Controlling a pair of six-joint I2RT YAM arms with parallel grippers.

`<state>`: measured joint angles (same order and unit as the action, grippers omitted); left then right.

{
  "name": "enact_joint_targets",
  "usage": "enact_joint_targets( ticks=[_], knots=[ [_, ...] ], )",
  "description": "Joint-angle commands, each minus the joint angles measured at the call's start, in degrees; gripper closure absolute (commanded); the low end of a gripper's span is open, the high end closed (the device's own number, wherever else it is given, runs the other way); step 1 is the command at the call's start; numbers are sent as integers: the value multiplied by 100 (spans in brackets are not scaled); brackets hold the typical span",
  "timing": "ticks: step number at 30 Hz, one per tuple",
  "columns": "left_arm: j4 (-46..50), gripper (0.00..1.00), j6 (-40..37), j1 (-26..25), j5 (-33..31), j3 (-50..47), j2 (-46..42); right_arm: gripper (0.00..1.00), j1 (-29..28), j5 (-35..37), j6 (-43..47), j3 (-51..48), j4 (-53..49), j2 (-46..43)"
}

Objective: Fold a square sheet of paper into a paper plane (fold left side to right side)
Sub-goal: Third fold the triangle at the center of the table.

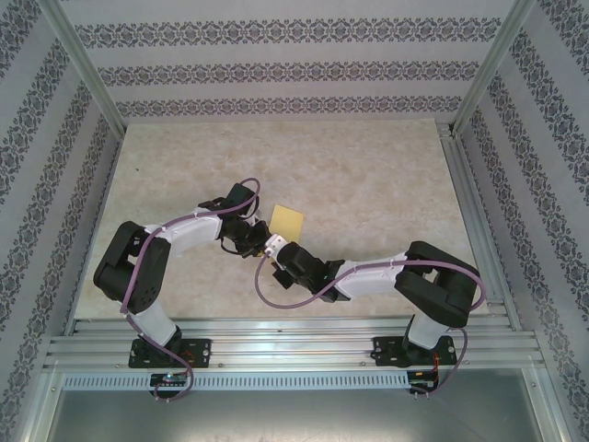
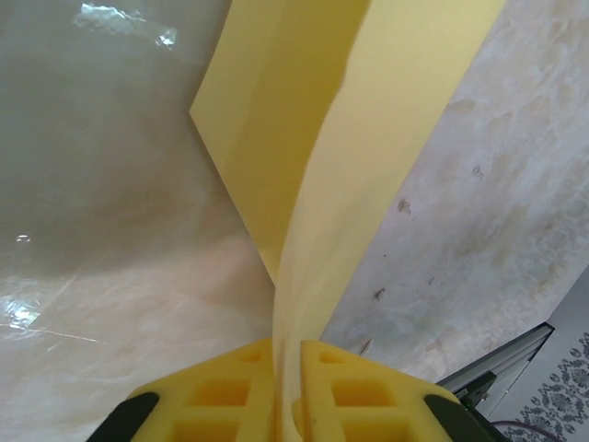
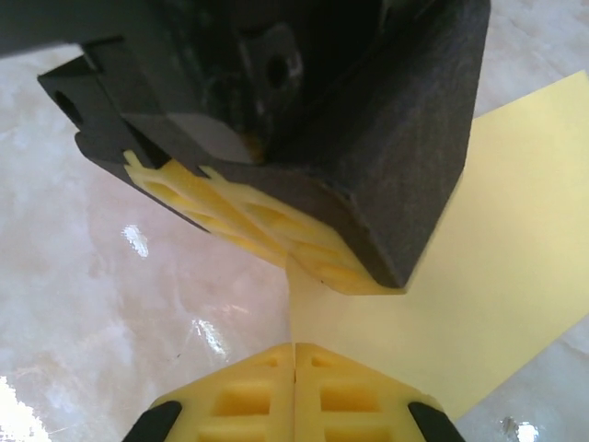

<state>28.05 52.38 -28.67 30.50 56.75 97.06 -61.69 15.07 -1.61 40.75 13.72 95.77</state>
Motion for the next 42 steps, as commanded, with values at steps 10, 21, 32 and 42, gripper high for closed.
enact_joint_targets(
  ticks=[10, 21, 32, 42],
  knots=[
    [693, 30, -687, 42, -239, 578, -456, 100, 606, -1363, -184, -247, 50, -268],
    [421, 64, -1513, 190, 97, 1562, 85, 100, 1212, -2487, -527, -331, 245, -107],
    [25, 90, -1793, 226, 639, 2345, 1479, 100, 1309, -2645, -674, -327, 359, 73],
    [-288, 96, -1957, 299, 620, 2355, 2144, 100, 1429, -2807, -741, -252, 226, 118]
  ],
)
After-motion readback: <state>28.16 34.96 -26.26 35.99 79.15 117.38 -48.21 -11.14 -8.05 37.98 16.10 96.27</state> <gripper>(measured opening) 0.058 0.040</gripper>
